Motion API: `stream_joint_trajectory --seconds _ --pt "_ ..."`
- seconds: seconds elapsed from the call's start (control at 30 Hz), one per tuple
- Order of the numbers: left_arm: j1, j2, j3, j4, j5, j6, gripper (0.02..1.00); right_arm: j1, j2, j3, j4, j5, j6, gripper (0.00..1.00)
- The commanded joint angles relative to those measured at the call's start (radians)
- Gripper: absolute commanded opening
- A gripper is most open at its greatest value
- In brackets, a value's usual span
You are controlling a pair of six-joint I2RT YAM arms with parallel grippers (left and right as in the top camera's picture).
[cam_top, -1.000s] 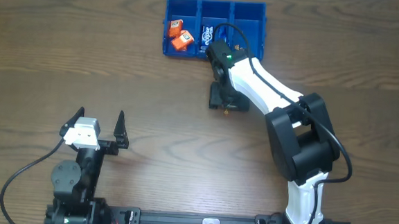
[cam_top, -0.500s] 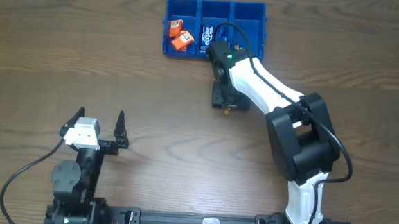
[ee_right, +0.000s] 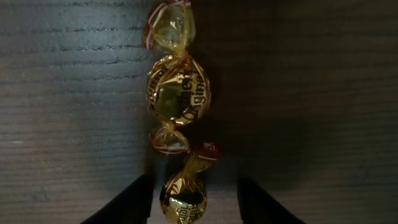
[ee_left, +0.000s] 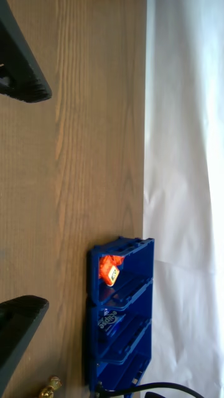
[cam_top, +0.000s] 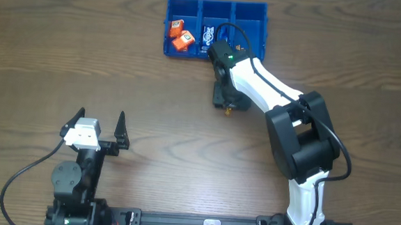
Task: Sort Candies Into Trays
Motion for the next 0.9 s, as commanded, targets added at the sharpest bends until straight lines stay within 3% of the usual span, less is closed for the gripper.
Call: stream_joint_trajectory --seconds 0.03,0.57,0.73,0.83,0.9 --pt "0.004 -0.006 -0.018 -0.035 0.021 0.003 0.998 -0.006 0.024 -0.005 0.006 0.008 0.009 0.364" --pt "0.004 -0.006 -0.018 -0.035 0.021 0.003 0.996 -0.003 0.014 -0.002 0.015 -0.002 0.009 0.038" --pt "0.004 -0.006 -0.018 -0.035 0.021 0.003 0.996 -0.040 -0.164 0.001 0.013 0.010 -0.016 0.038" --pt "0.004 -0.006 -0.018 -0.035 0.021 0.003 0.998 -0.067 -0.285 0.040 0.015 0.053 -0.044 0.038" --pt "0.004 -0.006 -0.018 -0.035 0.021 0.003 0.996 -0.087 -0.355 0.098 0.027 0.155 -0.046 0.038"
